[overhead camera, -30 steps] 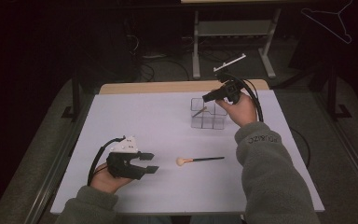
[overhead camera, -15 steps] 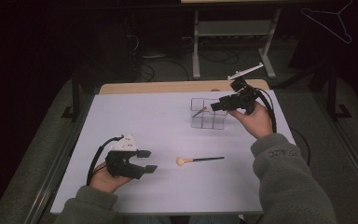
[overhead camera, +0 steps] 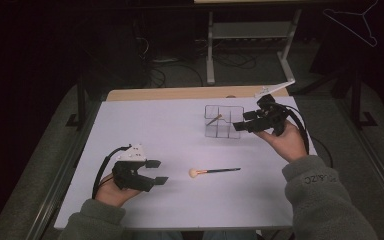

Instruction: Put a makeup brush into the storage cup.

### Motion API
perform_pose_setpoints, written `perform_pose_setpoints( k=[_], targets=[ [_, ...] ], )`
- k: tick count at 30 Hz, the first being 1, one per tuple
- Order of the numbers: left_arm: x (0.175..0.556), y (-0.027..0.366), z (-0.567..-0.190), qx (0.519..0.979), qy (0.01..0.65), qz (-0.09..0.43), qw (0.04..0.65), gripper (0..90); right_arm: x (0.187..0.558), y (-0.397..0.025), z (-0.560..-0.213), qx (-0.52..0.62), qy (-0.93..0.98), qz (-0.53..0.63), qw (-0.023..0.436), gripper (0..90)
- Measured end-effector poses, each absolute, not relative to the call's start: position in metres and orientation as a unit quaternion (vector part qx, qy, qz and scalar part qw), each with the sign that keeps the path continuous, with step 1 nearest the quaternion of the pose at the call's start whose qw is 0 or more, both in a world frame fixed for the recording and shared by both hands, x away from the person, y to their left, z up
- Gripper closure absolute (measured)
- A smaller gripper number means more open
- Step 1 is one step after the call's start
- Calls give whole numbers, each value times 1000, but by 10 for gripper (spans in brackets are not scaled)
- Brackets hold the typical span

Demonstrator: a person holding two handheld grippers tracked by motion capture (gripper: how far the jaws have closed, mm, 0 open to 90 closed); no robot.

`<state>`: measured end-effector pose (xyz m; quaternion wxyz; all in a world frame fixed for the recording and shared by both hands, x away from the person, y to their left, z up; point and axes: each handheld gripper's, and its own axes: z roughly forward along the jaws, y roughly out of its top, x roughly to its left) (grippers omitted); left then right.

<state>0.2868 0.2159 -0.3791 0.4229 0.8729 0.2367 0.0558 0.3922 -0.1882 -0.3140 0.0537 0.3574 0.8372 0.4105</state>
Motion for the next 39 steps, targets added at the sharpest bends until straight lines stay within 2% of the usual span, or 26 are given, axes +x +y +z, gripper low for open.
perform_pose_setpoints(
  k=[20,39],
  targets=[
    [287,217,-378,875,238,62,418,354,369,-175,-339,313,872,373,43,328],
    [287,219,-377,872,244,66,420,339,366,-154,-366,271,903,333,24,356]
  ],
)
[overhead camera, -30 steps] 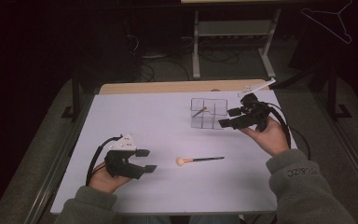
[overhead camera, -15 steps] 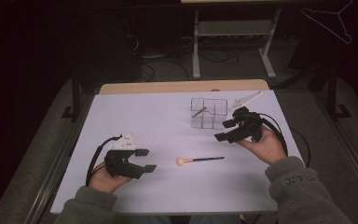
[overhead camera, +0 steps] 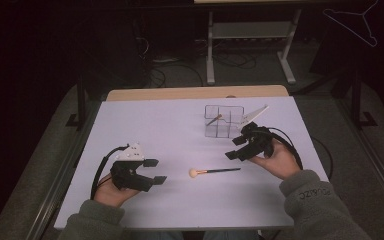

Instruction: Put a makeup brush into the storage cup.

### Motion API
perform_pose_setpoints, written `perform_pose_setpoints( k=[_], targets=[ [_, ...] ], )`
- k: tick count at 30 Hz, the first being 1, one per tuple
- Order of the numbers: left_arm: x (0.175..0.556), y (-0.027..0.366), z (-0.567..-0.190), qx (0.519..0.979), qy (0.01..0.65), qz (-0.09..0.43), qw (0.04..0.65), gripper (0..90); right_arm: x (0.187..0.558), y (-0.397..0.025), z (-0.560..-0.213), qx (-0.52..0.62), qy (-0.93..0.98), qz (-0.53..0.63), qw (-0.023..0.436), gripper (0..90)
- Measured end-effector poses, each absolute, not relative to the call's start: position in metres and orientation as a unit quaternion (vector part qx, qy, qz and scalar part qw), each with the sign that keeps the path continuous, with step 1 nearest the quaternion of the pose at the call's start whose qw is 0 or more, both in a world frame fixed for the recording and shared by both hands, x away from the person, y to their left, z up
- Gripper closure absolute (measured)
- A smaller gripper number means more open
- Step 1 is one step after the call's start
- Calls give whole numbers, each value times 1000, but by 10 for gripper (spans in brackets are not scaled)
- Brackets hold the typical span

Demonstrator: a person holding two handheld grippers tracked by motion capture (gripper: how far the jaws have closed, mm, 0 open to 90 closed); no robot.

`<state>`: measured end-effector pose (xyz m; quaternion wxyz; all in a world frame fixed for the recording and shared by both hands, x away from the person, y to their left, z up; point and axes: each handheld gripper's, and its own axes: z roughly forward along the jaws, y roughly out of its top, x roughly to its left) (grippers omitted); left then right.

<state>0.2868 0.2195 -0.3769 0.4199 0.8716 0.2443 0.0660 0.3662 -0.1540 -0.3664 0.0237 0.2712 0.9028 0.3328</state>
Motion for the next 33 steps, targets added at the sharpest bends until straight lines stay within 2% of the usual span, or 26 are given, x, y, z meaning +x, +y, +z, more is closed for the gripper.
perform_pose_setpoints(
  k=[12,18,29,33],
  targets=[
    [287,220,-377,872,246,65,419,336,367,-142,-396,244,924,294,12,403],
    [287,221,-377,872,245,66,418,335,368,-136,-410,226,936,271,1,492],
    [288,221,-378,870,248,64,422,334,369,-120,-427,195,954,229,-17,590],
    [288,221,-378,871,248,63,419,333,367,-118,-427,182,957,226,-3,644]
  ],
)
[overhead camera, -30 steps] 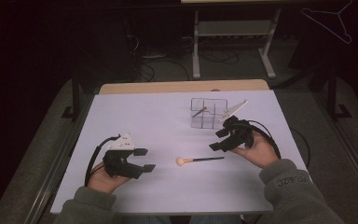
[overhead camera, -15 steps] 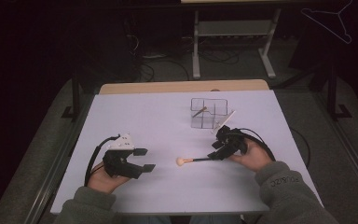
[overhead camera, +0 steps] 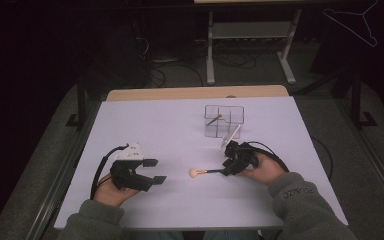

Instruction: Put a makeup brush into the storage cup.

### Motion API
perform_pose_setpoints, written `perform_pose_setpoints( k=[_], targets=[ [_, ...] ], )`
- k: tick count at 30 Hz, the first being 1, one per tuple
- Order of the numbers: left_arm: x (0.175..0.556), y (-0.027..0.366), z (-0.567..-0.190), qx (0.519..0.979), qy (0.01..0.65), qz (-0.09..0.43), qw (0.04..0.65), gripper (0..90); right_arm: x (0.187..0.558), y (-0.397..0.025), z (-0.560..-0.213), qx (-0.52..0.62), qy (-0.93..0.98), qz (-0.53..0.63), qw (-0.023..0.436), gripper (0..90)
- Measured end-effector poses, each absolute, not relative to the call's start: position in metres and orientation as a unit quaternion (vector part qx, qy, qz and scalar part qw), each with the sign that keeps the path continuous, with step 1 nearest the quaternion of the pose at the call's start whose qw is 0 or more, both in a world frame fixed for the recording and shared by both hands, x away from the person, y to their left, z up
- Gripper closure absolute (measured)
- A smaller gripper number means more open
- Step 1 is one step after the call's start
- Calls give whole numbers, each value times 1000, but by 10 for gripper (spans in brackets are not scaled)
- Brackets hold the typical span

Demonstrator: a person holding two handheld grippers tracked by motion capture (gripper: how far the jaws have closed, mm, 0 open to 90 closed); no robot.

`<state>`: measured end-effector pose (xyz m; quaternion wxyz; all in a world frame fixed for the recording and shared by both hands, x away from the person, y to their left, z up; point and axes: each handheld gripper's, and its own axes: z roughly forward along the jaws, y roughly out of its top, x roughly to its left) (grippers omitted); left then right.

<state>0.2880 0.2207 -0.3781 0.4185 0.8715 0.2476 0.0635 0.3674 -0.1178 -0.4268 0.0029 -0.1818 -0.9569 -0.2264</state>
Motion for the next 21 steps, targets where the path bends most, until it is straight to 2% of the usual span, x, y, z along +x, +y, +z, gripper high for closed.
perform_pose_setpoints(
  k=[6,16,21],
  targets=[
    [288,219,-378,871,247,62,419,333,361,-111,-425,-156,-967,-200,-27,699],
    [290,215,-379,873,243,60,419,334,363,-106,-425,-150,-971,-186,-17,836],
    [290,214,-380,873,245,57,418,334,366,-107,-425,-164,-968,-189,-2,839]
  ],
)
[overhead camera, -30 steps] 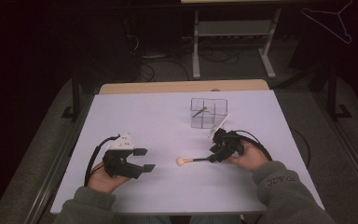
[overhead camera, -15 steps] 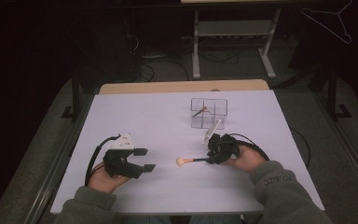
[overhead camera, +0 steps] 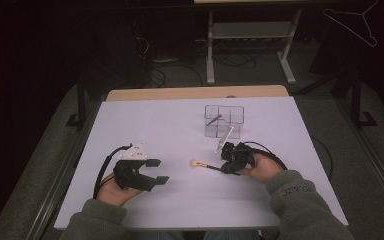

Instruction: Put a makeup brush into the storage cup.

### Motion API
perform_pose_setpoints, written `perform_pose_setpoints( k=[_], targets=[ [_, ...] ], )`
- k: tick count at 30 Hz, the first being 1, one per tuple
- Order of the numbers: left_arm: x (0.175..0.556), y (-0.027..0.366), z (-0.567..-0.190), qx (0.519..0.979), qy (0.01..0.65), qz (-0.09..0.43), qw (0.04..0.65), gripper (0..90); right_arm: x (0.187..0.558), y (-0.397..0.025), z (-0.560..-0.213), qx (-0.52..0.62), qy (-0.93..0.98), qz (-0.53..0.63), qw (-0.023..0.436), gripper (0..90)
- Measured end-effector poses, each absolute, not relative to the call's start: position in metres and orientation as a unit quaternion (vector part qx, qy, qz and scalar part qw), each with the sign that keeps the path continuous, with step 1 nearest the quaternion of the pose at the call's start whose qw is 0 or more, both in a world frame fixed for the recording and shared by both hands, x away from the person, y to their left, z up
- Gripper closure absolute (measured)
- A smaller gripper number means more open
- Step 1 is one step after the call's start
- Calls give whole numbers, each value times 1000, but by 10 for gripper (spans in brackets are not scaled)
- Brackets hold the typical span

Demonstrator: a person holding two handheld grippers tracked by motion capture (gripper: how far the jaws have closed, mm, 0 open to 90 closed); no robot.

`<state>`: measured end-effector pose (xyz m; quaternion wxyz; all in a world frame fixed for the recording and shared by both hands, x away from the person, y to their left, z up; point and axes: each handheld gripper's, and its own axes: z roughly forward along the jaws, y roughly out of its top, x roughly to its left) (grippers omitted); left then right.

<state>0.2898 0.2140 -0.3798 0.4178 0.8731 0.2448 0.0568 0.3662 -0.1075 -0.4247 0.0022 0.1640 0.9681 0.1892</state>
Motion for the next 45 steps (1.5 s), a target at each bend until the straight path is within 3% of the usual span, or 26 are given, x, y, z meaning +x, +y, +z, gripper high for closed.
perform_pose_setpoints(
  k=[25,37,45],
  targets=[
    [290,214,-385,874,247,52,416,334,364,-118,-416,184,955,232,-20,840],
    [289,200,-387,869,239,30,432,355,343,-123,-385,173,932,318,-5,839],
    [287,177,-385,861,222,5,458,420,323,-119,-366,158,915,371,-2,839]
  ],
)
